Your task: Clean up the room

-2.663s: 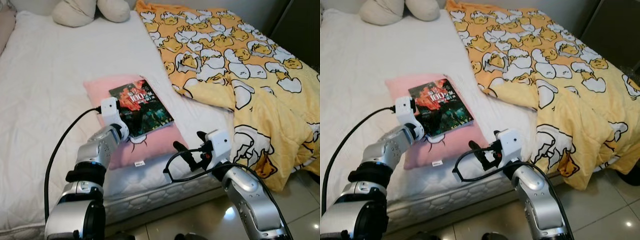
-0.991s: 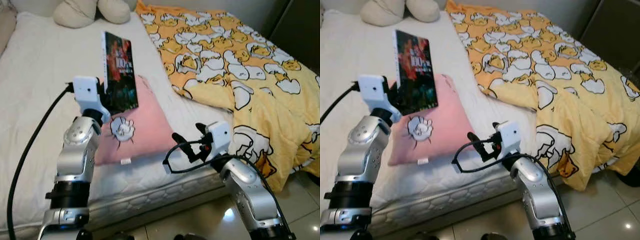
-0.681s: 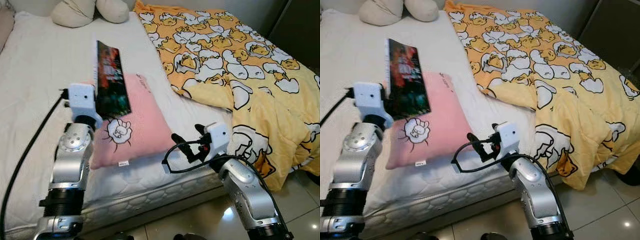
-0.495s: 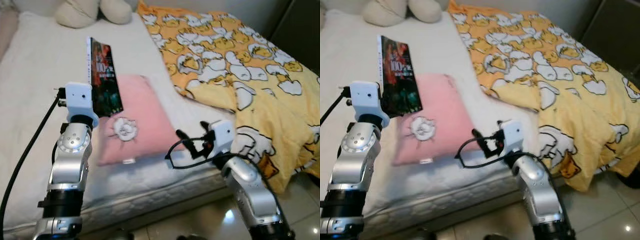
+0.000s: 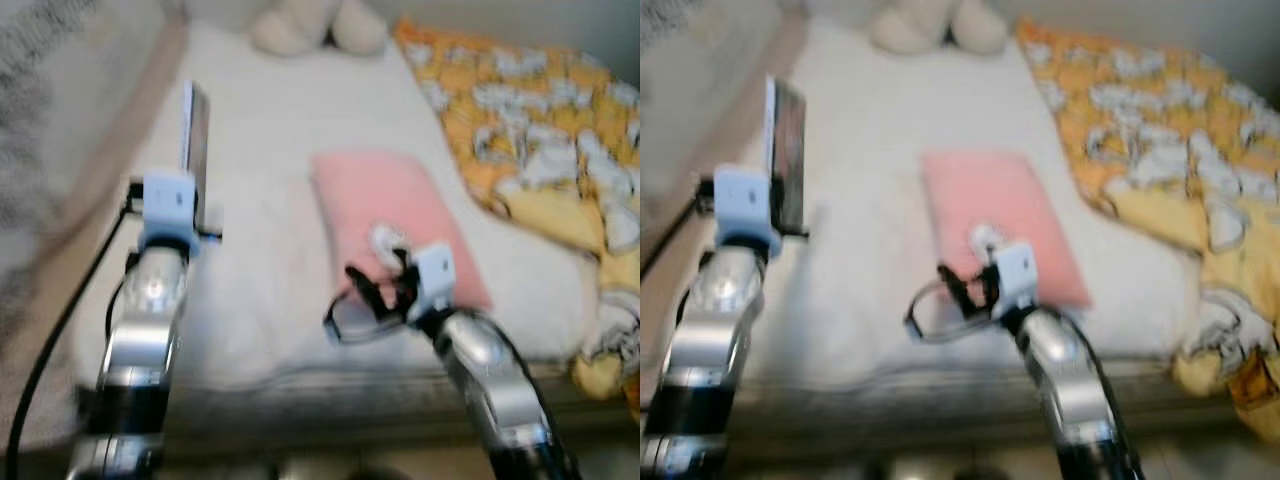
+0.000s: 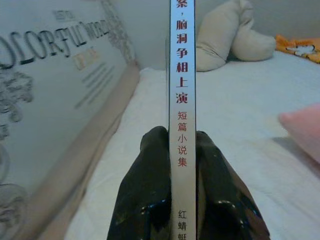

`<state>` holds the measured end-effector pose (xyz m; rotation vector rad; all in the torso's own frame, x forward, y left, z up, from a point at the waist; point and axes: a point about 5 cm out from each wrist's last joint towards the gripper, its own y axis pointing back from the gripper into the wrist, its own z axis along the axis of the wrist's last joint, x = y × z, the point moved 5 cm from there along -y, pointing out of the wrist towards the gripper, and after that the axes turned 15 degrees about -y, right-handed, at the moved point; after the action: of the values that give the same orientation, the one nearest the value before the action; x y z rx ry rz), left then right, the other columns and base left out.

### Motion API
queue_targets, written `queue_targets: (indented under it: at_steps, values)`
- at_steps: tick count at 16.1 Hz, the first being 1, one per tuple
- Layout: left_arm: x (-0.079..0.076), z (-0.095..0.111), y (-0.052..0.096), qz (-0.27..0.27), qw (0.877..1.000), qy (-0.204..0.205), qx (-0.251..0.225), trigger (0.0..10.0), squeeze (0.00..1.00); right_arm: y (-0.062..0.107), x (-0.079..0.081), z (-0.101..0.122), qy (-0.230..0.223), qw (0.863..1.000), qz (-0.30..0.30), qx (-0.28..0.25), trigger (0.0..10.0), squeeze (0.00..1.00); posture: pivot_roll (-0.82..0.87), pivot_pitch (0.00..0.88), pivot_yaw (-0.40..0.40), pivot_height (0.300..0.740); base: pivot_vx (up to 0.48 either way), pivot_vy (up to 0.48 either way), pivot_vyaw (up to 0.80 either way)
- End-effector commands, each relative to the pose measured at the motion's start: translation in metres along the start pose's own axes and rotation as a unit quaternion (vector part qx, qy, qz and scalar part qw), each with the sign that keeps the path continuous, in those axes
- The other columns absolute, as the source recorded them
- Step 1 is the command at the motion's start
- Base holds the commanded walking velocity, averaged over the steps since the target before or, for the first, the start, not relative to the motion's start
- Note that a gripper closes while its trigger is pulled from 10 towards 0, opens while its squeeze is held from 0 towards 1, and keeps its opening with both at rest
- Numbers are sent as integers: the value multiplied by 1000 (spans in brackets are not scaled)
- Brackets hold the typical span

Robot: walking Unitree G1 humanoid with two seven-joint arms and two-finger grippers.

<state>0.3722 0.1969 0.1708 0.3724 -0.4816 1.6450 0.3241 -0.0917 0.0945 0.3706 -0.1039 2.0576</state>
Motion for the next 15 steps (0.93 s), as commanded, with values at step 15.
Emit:
queue_targets:
  at_steps: [15]
  values:
    - [-40, 22, -66, -190, 978, 80, -19, 10000, 0, 13, 10, 13, 26, 999, -7, -45, 10000, 0, -156, 103, -17, 740, 0, -158, 135]
